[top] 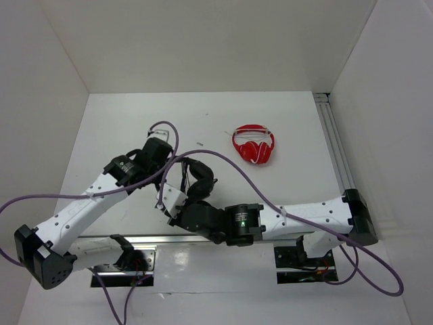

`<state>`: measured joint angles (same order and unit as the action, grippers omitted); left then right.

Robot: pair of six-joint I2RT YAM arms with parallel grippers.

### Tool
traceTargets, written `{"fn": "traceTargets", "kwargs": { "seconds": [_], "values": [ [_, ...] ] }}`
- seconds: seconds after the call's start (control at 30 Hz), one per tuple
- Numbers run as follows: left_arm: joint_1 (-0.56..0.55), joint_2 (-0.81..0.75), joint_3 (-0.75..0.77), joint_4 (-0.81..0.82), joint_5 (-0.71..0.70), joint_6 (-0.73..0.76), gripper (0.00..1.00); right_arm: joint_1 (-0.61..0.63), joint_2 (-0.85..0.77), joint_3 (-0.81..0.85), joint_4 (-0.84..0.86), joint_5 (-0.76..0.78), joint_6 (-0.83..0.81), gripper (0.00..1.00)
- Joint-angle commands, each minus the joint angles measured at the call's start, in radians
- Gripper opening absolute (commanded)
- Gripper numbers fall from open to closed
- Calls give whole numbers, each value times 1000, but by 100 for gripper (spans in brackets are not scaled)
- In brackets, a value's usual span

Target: Wrap the headphones

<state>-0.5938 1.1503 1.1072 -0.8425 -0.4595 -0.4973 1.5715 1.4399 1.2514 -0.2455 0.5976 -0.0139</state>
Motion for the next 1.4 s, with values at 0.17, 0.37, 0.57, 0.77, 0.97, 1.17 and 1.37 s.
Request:
{"fn": "traceTargets", "kwargs": {
  "seconds": [0.17, 0.37, 0.57, 0.77, 0.97, 1.17, 1.37],
  "values": [
    [-191, -92, -64, -10, -30, -18, 0, -125, -78, -10, -46, -114, -100, 0],
    [-331, -112, -75, -33, -53, -27, 0, -197, -133, -32, -25, -78, -110, 0],
    [-386, -132, -75, -33, -35, -29, 0, -272, -184, -41, -49, -99, -129, 0],
    [-429, -234, -66, -8, 42, 26, 0, -315, -173, -124, -60, -99, -159, 0],
    [-429, -303, -44, -33, 100, 68, 0, -379, -173, -172, 0, -108, -196, 0],
    [-429, -337, 5, -63, 113, 69, 0, -472, -194, -191, 9, -211, -196, 0],
    [-429, -337, 55, -72, 150, 88, 0, -520, -185, -201, 28, -310, -196, 5]
  ]
}}
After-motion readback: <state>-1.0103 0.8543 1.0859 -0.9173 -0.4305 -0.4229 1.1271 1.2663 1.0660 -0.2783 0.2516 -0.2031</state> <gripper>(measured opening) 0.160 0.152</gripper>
